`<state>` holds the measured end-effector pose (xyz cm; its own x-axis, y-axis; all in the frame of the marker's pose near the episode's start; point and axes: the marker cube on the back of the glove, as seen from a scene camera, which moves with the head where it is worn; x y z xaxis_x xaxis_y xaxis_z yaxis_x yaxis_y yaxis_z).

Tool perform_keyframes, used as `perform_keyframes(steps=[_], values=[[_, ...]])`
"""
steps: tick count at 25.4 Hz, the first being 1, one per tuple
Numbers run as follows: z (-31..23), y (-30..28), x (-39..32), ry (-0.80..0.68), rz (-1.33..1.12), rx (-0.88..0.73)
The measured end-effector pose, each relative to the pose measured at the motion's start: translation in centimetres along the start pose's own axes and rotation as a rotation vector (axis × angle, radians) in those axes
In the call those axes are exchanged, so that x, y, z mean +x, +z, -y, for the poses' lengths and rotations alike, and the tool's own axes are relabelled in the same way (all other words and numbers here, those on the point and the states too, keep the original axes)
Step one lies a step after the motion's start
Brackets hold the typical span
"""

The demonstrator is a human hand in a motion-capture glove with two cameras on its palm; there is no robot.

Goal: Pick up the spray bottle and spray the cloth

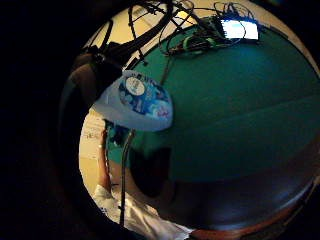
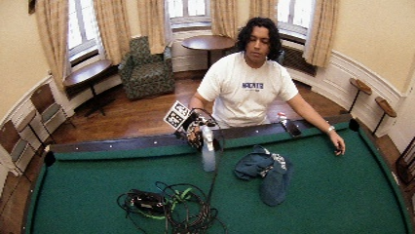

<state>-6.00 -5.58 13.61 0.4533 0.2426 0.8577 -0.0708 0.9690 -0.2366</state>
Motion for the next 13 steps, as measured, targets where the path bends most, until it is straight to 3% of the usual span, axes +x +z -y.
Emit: perform_keyframes(steps=[13], values=[[4.4,3.2,0.1,0.03,0.271,0.097]])
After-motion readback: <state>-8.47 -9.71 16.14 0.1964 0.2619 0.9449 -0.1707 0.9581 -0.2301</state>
